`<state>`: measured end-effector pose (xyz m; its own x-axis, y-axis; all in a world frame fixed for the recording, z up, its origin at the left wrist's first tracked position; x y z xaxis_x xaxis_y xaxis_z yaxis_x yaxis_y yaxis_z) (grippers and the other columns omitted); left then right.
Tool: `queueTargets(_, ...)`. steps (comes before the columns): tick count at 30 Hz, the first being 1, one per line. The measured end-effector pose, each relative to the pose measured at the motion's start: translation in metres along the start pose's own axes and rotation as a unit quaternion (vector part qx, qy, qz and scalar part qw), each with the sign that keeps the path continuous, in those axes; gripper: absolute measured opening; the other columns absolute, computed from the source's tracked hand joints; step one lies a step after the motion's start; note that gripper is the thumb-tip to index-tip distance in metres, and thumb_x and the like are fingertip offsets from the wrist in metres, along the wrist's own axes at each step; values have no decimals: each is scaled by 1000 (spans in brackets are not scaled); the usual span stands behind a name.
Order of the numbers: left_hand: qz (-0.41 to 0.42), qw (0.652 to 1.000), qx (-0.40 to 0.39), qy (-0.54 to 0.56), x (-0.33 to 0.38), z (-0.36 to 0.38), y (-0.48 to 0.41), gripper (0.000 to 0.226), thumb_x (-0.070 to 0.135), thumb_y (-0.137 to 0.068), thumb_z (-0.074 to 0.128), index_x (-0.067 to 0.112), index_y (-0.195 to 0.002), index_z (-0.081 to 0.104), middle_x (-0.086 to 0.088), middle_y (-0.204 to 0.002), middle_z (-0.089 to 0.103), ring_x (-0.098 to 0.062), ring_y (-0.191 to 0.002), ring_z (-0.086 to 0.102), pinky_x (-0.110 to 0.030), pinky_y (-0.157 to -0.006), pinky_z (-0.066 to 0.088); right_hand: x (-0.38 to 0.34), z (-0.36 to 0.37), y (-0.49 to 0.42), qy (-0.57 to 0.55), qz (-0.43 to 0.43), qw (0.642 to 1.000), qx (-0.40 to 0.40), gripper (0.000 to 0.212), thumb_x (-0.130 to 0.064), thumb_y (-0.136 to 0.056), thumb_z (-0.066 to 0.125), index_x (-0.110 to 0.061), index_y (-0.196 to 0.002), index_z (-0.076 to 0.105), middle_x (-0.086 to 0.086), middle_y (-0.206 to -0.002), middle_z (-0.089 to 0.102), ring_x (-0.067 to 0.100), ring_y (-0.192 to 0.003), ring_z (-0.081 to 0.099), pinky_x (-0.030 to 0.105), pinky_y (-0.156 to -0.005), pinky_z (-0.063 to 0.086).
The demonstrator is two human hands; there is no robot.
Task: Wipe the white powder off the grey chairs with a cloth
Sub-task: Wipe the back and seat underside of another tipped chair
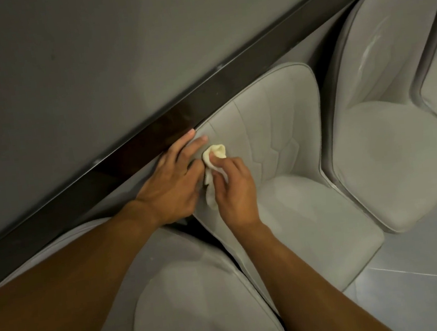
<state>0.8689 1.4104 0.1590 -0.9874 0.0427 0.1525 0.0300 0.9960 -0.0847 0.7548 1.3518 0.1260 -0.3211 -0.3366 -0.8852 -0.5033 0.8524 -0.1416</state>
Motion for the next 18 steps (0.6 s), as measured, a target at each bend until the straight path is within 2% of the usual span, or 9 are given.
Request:
queueTargets(3,3,1000,1,-3,0,-1,0,35,18,-86,64,15,-116,46,-19,-163,25,-38,-155,14,-59,-112,39,1,-4,-1,35,0,999,-26,29,-17,-98,56,-16,-126,63,3,-107,58,20,-93,58,40,-80,52)
queueTargets(7,4,1000,7,6,-1,0,0,48,21,-90,61,12,-137,56,-15,-165,23,-35,-155,12,-59,-115,36,-13,-9,-2,43,-32,998,-31,30,-17,-98,56,-16,-127,62,3,-106,55,17,-90,56,31,-78,50)
queueTargets(8,4,1000,5,10,-1,-2,0,47,22,-91,61,15,-137,57,-14,-165,22,-35,-155,11,-59,-114,36,-12,-6,-1,43,-29,998,-39,29,-17,-99,55,-16,-127,62,3,-105,55,17,-89,56,31,-78,51)
queueTargets(11,12,1000,-6,16,1,-3,0,33,23,-88,62,20,-120,66,-12,-166,20,-35,-155,11,-62,-110,39,3,-2,3,57,21,996,-65,29,-14,-96,55,-18,-123,63,4,-105,58,21,-90,59,42,-81,53)
queueTargets(13,12,1000,-6,22,-1,-4,1,31,21,-85,65,21,-116,68,-13,-166,20,-36,-155,12,-61,-108,40,4,-3,4,65,40,994,-75,29,-15,-93,55,-18,-121,63,7,-106,59,26,-92,61,45,-83,52)
queueTargets(15,10,999,-5,31,-1,-5,0,36,19,-83,69,22,-119,68,-13,-166,20,-37,-155,12,-61,-107,41,-10,-9,4,75,17,995,-67,29,-16,-93,55,-16,-121,63,7,-108,57,27,-93,60,43,-82,52)
queueTargets(18,10,999,-13,37,2,-7,-1,35,17,-80,73,22,-114,70,-14,-166,20,-38,-155,13,-63,-105,42,-24,-10,6,53,-29,997,-51,29,-14,-95,55,-13,-122,64,6,-105,55,21,-90,58,31,-81,50)
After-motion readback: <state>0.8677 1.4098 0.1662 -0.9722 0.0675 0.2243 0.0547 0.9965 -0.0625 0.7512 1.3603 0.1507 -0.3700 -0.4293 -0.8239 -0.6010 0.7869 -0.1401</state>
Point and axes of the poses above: each hand's wrist, its own y-axis away from the middle knuckle, its own z-axis out of the palm, x = y × z, the point moved 6 cm from there along -y, towards the middle knuckle
